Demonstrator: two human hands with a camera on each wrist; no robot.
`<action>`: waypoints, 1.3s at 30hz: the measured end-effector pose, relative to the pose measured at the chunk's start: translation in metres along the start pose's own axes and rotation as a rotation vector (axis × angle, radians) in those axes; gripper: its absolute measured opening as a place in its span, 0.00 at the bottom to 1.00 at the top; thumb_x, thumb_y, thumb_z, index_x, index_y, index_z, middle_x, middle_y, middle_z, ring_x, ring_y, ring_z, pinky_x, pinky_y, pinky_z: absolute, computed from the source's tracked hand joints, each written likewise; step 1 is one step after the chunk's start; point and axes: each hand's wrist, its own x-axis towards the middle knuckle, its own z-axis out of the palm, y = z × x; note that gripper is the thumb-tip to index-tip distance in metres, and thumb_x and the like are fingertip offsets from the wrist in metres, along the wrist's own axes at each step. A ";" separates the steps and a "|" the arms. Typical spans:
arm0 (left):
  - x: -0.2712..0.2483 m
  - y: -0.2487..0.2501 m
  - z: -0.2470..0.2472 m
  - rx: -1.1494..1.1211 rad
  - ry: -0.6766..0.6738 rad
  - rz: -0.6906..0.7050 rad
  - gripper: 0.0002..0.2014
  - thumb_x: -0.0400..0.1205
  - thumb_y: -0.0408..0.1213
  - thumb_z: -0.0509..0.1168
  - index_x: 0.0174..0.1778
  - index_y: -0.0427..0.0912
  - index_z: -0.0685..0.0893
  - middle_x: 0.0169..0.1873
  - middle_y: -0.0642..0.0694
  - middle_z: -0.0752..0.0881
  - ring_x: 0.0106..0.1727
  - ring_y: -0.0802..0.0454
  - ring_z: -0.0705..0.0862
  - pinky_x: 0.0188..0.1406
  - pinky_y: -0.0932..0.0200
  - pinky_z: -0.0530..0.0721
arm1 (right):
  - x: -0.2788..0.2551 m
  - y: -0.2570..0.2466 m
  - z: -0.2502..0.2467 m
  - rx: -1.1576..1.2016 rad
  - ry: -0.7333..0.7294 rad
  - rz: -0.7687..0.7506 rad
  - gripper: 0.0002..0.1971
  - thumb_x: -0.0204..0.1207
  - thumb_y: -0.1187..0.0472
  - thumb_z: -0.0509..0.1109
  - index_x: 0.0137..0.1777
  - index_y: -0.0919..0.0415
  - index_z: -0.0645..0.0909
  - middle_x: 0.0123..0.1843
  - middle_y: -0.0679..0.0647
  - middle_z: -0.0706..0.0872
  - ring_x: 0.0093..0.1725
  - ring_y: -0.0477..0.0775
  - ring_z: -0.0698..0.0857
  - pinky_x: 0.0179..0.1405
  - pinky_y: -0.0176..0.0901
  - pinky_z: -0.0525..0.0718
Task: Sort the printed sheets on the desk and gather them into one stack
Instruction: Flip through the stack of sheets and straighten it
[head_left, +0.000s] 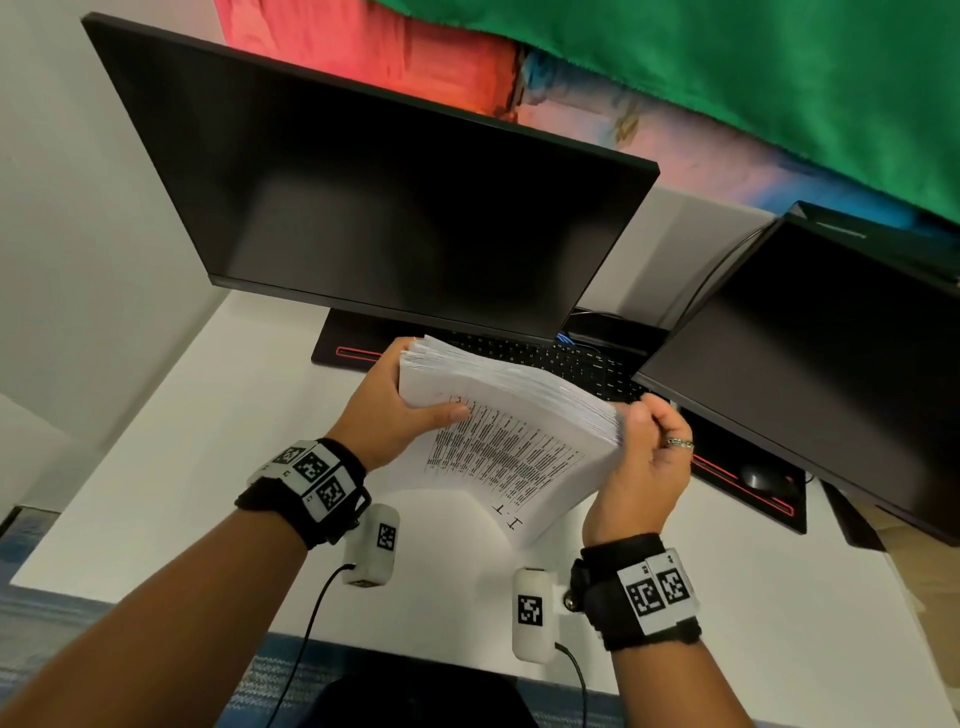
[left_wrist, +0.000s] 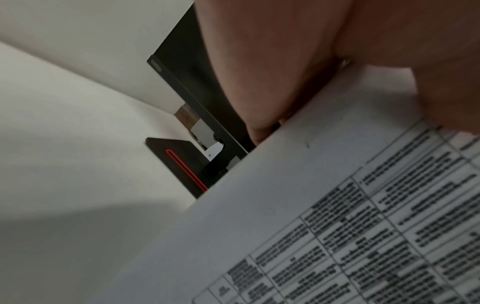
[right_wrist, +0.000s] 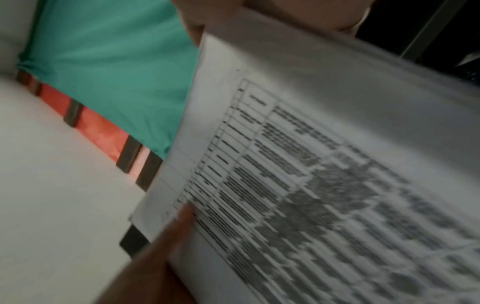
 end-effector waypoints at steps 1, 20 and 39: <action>0.000 -0.001 0.000 -0.006 0.021 0.001 0.29 0.66 0.42 0.81 0.61 0.53 0.78 0.55 0.47 0.89 0.55 0.50 0.90 0.49 0.53 0.91 | 0.000 0.003 -0.004 -0.013 -0.056 -0.007 0.21 0.70 0.61 0.77 0.63 0.54 0.79 0.43 0.38 0.90 0.46 0.39 0.88 0.62 0.50 0.87; -0.008 -0.009 0.006 -0.136 -0.011 0.089 0.41 0.56 0.52 0.86 0.62 0.50 0.73 0.53 0.42 0.83 0.53 0.49 0.88 0.44 0.48 0.91 | 0.025 0.011 -0.016 -0.106 -0.335 -0.055 0.44 0.59 0.75 0.85 0.74 0.53 0.71 0.54 0.55 0.88 0.54 0.50 0.89 0.55 0.47 0.88; 0.002 0.028 0.021 0.220 0.247 0.137 0.14 0.67 0.40 0.82 0.39 0.44 0.82 0.36 0.53 0.88 0.37 0.66 0.88 0.32 0.70 0.85 | 0.034 0.001 -0.015 -0.337 -0.305 -0.191 0.11 0.64 0.66 0.86 0.41 0.56 0.87 0.39 0.50 0.90 0.38 0.42 0.88 0.42 0.45 0.89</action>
